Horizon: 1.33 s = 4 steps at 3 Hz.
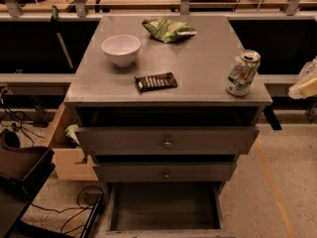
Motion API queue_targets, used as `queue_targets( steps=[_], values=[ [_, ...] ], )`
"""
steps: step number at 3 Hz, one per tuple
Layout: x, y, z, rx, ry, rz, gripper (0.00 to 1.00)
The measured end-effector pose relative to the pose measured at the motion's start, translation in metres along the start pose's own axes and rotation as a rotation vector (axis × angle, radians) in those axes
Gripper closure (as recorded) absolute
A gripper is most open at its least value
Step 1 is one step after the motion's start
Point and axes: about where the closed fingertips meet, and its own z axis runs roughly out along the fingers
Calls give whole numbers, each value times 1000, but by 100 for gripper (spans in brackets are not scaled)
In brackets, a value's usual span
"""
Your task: Place 7up can into white bowl
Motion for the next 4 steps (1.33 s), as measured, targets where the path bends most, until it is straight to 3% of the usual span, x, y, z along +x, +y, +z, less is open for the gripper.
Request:
queue_targets(
  steps=[1,2,4],
  values=[
    [0,0,0,0,0,0,0],
    [0,-7,10,8,-63,58,0],
    [12,-56,67,62,-351,260,0]
  ],
)
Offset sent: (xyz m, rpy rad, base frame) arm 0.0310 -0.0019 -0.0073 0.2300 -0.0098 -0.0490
